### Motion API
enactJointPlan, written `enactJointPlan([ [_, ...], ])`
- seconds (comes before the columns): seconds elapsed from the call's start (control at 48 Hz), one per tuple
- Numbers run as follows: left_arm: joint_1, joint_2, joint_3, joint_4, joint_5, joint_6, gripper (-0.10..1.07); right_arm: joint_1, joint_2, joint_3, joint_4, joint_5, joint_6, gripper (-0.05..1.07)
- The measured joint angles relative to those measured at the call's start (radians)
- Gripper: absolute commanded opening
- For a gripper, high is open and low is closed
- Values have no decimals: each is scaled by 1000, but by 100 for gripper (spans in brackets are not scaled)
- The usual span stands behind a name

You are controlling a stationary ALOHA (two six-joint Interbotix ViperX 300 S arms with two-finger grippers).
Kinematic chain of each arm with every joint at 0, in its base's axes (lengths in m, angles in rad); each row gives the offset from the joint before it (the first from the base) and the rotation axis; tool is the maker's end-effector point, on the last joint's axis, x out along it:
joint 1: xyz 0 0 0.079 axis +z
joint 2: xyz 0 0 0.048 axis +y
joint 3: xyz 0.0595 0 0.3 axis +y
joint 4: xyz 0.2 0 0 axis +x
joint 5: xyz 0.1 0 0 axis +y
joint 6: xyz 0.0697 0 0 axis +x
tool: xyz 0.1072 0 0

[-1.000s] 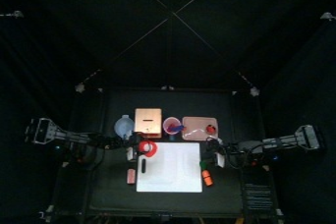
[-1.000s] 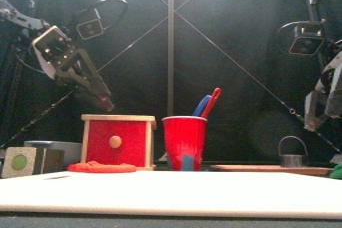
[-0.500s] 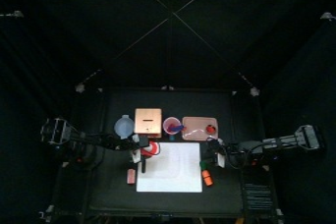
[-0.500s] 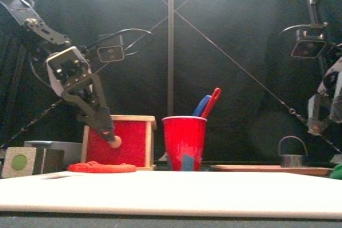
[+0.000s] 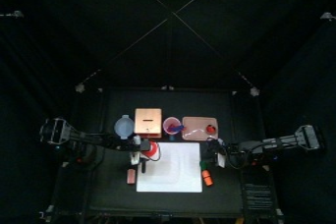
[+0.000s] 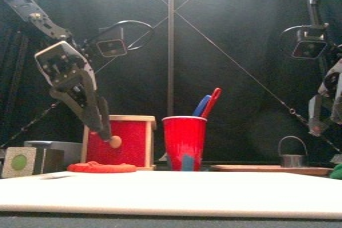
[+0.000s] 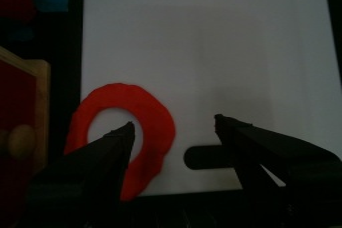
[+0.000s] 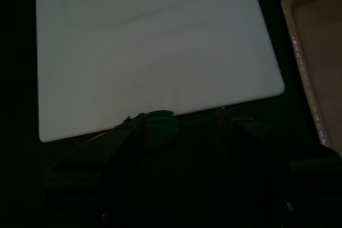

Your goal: Place excess dough into bowl

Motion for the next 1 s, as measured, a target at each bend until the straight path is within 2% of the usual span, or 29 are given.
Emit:
enactJointPlan([
  [0.25, 0, 129, -35, 17, -21, 0, 97, 0, 0, 5, 3, 2, 0, 91],
  [0.625, 9, 166, -43, 34, -55, 0, 95, 0, 0, 8, 5, 2, 0, 91],
  [0.729, 12, 173, -43, 40, -37, 3, 92, -2, 0, 8, 6, 2, 0, 91],
  [1.0, 20, 224, -78, 43, 14, 5, 71, 0, 0, 6, 6, 2, 0, 91],
])
